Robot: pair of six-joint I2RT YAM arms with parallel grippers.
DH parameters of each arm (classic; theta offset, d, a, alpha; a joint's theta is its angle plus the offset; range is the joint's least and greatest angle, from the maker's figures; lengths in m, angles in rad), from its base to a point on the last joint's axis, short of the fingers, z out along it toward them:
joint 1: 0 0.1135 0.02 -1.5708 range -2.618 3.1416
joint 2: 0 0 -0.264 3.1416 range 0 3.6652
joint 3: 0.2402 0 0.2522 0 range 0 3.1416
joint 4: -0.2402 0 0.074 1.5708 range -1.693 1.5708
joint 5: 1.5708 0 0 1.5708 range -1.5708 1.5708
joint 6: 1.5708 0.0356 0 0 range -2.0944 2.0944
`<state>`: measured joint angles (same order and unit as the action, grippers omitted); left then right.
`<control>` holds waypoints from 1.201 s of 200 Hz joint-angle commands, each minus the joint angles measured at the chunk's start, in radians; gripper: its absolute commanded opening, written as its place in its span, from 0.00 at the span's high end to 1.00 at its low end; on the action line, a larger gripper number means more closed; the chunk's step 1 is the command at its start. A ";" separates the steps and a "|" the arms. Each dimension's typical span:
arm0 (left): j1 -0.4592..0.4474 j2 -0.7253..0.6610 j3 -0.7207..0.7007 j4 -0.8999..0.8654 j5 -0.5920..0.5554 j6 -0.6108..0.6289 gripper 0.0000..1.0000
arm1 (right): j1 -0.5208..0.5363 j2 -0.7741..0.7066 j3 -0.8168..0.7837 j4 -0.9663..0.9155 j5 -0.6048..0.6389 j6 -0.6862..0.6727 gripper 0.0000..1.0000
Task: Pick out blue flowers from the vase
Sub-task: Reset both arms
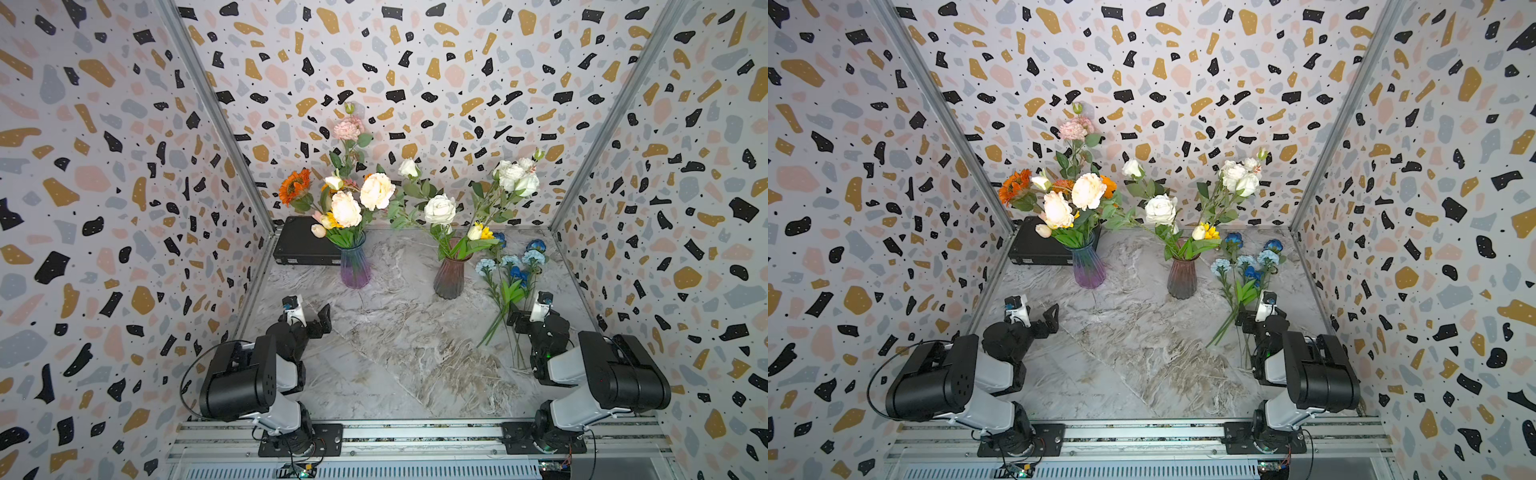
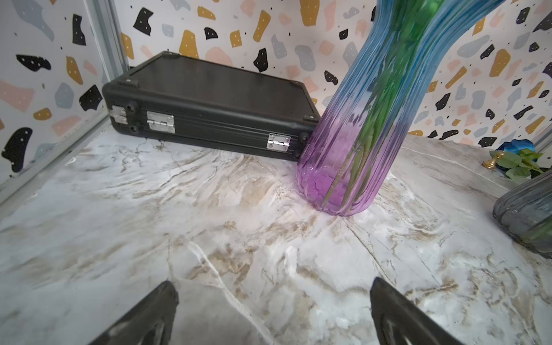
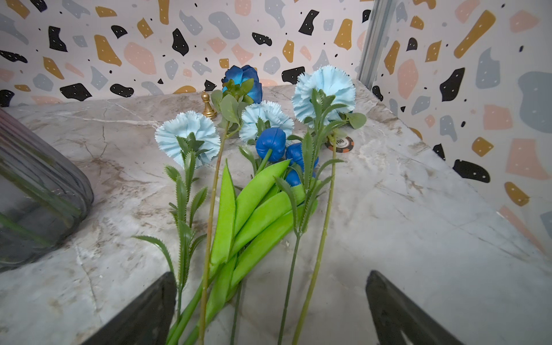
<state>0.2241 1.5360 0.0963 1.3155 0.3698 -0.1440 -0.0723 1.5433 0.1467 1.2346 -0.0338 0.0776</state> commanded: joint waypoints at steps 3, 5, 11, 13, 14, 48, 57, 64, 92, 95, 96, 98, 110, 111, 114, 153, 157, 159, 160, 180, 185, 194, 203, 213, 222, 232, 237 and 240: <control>-0.002 0.010 0.017 0.092 0.032 0.012 0.01 | 0.008 -0.023 0.028 -0.005 0.006 -0.015 0.00; -0.003 0.011 0.019 0.091 0.032 0.011 0.01 | 0.009 -0.023 0.031 -0.011 0.007 -0.016 0.00; -0.005 0.012 0.024 0.086 0.029 0.011 0.01 | 0.010 -0.024 0.040 -0.028 0.006 -0.018 0.01; -0.006 0.011 0.024 0.083 0.028 0.011 0.01 | 0.010 -0.025 0.044 -0.036 0.006 -0.017 0.00; -0.007 0.011 0.024 0.082 0.028 0.012 0.01 | 0.011 -0.025 0.045 -0.039 0.007 -0.018 0.00; -0.038 -0.038 0.060 -0.047 -0.058 0.025 0.01 | 0.018 -0.031 0.103 -0.158 0.006 -0.030 0.01; -0.054 -0.056 0.080 -0.111 -0.088 0.035 0.01 | 0.023 -0.033 0.119 -0.191 0.005 -0.035 0.00; -0.070 -0.071 0.100 -0.169 -0.112 0.045 0.01 | 0.027 -0.034 0.130 -0.215 0.003 -0.041 0.01; -0.149 -0.093 0.199 -0.392 -0.233 0.099 0.01 | 0.031 -0.032 0.170 -0.288 -0.006 -0.049 0.00; -0.157 -0.094 0.205 -0.407 -0.245 0.105 0.01 | 0.031 -0.031 0.173 -0.293 -0.005 -0.048 0.00; -0.160 -0.095 0.208 -0.412 -0.251 0.106 0.01 | 0.032 -0.031 0.174 -0.295 -0.005 -0.047 0.01; -0.166 -0.095 0.211 -0.419 -0.261 0.109 0.01 | 0.032 -0.030 0.177 -0.301 -0.003 -0.047 0.00; -0.188 -0.095 0.223 -0.445 -0.299 0.122 0.01 | 0.032 -0.028 0.199 -0.341 0.010 -0.043 0.00; -0.189 -0.095 0.223 -0.445 -0.301 0.122 0.01 | 0.031 -0.028 0.202 -0.346 0.012 -0.043 0.01; -0.191 -0.096 0.224 -0.448 -0.306 0.121 0.01 | 0.031 -0.027 0.208 -0.356 0.016 -0.042 0.00; -0.198 -0.095 0.235 -0.469 -0.325 0.121 0.01 | 0.031 -0.026 0.210 -0.359 0.035 -0.033 0.01; -0.199 -0.095 0.235 -0.469 -0.325 0.122 0.01 | 0.032 -0.026 0.211 -0.360 0.035 -0.034 0.00; -0.200 -0.095 0.235 -0.469 -0.326 0.122 0.01 | 0.031 -0.026 0.211 -0.360 0.036 -0.034 0.00; -0.200 -0.095 0.235 -0.469 -0.327 0.122 0.01 | 0.032 -0.025 0.211 -0.360 0.036 -0.034 0.00; -0.200 -0.097 0.233 -0.467 -0.341 0.114 0.01 | 0.032 -0.026 0.209 -0.359 0.055 -0.026 0.01; -0.200 -0.098 0.231 -0.465 -0.341 0.114 0.01 | 0.031 -0.026 0.208 -0.358 0.055 -0.025 0.01; -0.200 -0.099 0.228 -0.458 -0.338 0.115 0.01 | 0.031 -0.028 0.208 -0.359 0.054 -0.026 0.00; -0.200 -0.099 0.222 -0.449 -0.335 0.118 0.01 | 0.032 -0.026 0.208 -0.356 0.054 -0.025 0.00; -0.200 -0.096 0.223 -0.447 -0.328 0.122 0.01 | 0.032 -0.028 0.208 -0.357 0.054 -0.026 0.00; -0.200 -0.096 0.223 -0.448 -0.309 0.130 0.01 | 0.031 -0.027 0.208 -0.356 0.054 -0.026 0.00; -0.200 -0.096 0.223 -0.447 -0.307 0.130 0.01 | 0.031 -0.026 0.208 -0.357 0.054 -0.025 0.00; -0.200 -0.097 0.223 -0.447 -0.306 0.129 0.01 | 0.032 -0.026 0.208 -0.357 0.054 -0.027 0.00; -0.200 -0.097 0.223 -0.447 -0.305 0.129 0.01 | 0.031 -0.027 0.207 -0.357 0.055 -0.026 0.00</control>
<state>0.0292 1.4513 0.3119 0.8341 0.0467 -0.0353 -0.0452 1.5368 0.3359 0.8848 0.0116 0.0448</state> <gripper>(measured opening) 0.991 0.996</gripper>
